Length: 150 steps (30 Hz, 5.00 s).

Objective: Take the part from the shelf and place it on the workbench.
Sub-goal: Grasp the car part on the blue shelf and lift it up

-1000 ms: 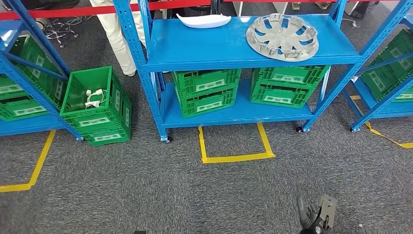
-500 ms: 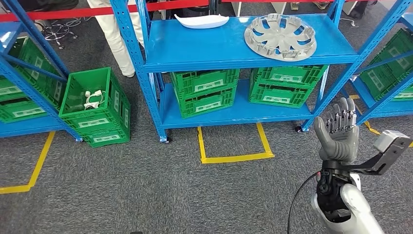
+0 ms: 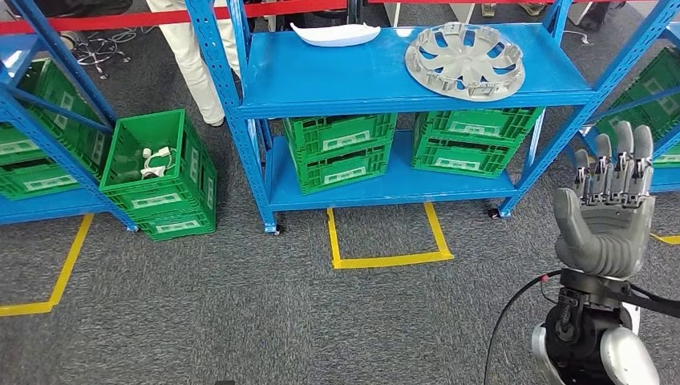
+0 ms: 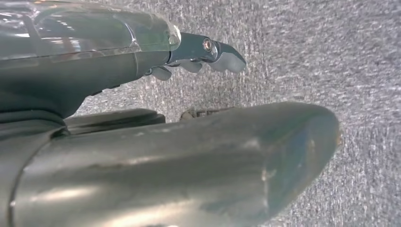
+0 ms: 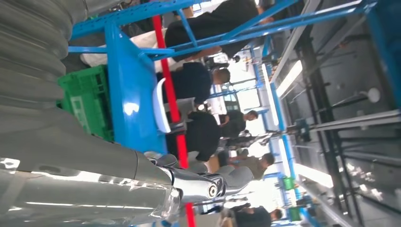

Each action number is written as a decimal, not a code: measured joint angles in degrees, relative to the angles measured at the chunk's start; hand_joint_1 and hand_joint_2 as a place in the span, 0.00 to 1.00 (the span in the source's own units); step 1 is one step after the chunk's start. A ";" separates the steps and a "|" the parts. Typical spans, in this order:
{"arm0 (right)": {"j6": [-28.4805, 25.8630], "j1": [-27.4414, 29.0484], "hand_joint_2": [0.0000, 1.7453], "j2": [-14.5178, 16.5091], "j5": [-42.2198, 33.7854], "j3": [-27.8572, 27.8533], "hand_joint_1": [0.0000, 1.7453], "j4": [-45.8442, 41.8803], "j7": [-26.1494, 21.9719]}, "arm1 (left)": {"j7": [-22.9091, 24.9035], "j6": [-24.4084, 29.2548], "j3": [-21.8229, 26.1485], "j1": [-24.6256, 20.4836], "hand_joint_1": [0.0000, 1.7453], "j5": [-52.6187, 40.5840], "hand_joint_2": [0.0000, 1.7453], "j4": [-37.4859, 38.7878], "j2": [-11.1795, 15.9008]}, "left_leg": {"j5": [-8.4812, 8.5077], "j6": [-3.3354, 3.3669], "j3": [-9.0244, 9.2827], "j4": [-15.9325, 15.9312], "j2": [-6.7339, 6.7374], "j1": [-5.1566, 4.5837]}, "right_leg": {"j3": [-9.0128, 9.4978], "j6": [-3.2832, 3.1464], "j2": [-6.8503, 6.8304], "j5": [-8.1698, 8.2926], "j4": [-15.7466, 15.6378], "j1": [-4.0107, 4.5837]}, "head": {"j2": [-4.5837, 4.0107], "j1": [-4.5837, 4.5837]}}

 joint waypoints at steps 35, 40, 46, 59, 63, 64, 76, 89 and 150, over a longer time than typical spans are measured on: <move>-0.50 -0.88 1.00 -0.36 2.29 2.22 0.00 -5.12 1.56 | -0.20 -0.30 0.00 -0.07 0.00 0.32 0.00 0.01 -0.23 | -3.08 -0.58 4.08 -0.62 1.40 0.91 | -3.65 2.04 -2.81 2.23 2.80 -0.79 | 0.00 0.86; -0.52 -0.83 1.00 -0.35 2.33 2.36 0.00 -5.32 1.68 | -0.21 -0.30 -0.01 -0.31 0.00 0.32 0.00 0.02 -0.13 | -5.01 -2.03 4.13 0.90 1.46 1.01 | -2.50 -0.49 -2.91 0.27 2.19 -0.54 | 0.00 -0.01; -0.52 -0.85 1.00 -0.34 2.41 2.68 0.00 -5.53 1.68 | -0.20 -0.30 -0.02 -0.05 0.00 0.32 0.00 0.01 -0.12 | -6.91 -1.77 -8.47 17.44 1.40 0.88 | -0.19 -1.52 -3.01 -1.71 1.94 0.31 | 0.00 -0.87; -0.54 -0.91 1.00 -0.54 2.46 2.82 0.00 -5.57 1.70 | -0.15 -0.30 -0.02 0.03 0.00 0.33 0.00 0.02 -0.15 | 0.09 2.06 -0.24 0.17 0.62 -0.02 | -5.00 1.29 -2.87 -7.97 14.65 0.07 | 0.00 -0.06; -0.54 -0.80 1.00 -0.53 2.45 2.84 0.00 -5.51 1.70 | -0.16 -0.44 -0.02 0.13 0.00 0.29 0.00 0.02 -0.27 | -2.42 1.01 2.94 0.17 0.70 0.52 | -6.72 2.37 -3.00 -1.72 10.43 -0.63 | 0.00 0.50; -0.54 -0.77 1.00 -0.51 2.45 2.85 0.00 -5.48 1.70 | -0.18 -0.49 -0.02 0.09 0.00 0.27 0.00 0.03 -0.28 | -3.12 0.62 3.81 0.21 0.73 0.64 | -5.97 2.52 -3.07 0.20 7.37 -0.67 | 0.00 0.58; -0.52 -0.25 1.00 -0.50 2.23 2.86 0.00 -5.38 1.72 | -0.14 -0.64 -0.02 -0.08 0.00 -0.09 0.00 0.00 -0.29 | -9.79 -2.04 -8.47 17.13 1.37 0.61 | 0.03 -1.36 -3.07 -2.30 2.42 -0.30 | 0.00 -0.61; -0.28 -0.63 1.00 -0.37 1.98 3.17 0.00 -5.12 1.74 | -0.21 -0.64 -0.01 -0.09 0.00 -0.05 0.00 0.05 -0.13 | 1.56 2.13 -3.23 2.24 1.43 -0.76 | -0.83 1.31 -2.63 -9.80 14.03 -0.05 | 0.00 0.14; 1.05 -0.23 1.00 -14.05 42.40 -2.91 0.00 6.68 43.53 | -0.28 -2.24 -0.05 -0.26 0.00 0.24 0.00 0.48 0.17 | -2.59 -1.12 2.39 0.16 0.77 0.36 | -2.68 0.32 -2.82 0.50 2.59 -0.46 | 0.00 -0.34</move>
